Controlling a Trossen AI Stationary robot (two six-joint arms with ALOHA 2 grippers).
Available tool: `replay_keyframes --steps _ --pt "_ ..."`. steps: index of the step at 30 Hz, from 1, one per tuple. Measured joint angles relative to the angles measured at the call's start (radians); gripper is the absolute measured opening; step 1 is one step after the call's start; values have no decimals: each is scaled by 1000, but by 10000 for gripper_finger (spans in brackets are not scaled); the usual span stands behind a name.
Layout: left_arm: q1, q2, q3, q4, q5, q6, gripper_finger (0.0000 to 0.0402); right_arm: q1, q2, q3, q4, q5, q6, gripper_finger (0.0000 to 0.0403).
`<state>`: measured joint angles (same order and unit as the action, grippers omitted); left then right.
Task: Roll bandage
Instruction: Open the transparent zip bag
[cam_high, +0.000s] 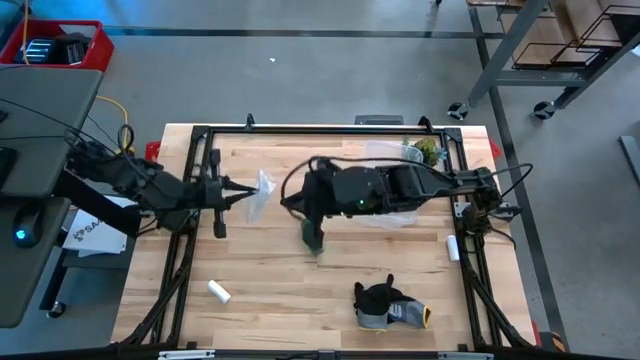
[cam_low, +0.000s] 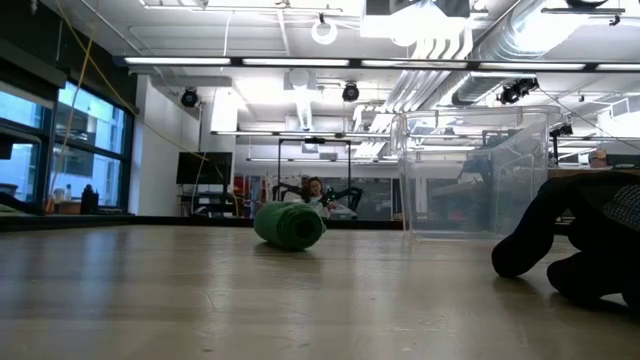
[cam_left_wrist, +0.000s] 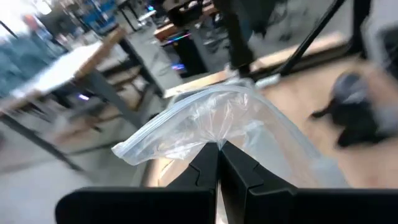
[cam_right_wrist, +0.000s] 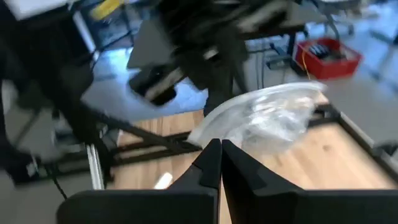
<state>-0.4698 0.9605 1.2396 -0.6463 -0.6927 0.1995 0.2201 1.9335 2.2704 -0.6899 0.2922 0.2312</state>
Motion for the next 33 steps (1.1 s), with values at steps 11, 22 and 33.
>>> replay_keyframes --steps 11,22,33 --pt "-131 37 20 80 -98 86 0 -12 19 0 16 -19 -140 140" --pt "-82 55 51 54 -22 -48 0 12 35 0 21 138 -445 204" --pt "-13 128 55 76 22 -76 0 15 35 0 16 93 -471 205"
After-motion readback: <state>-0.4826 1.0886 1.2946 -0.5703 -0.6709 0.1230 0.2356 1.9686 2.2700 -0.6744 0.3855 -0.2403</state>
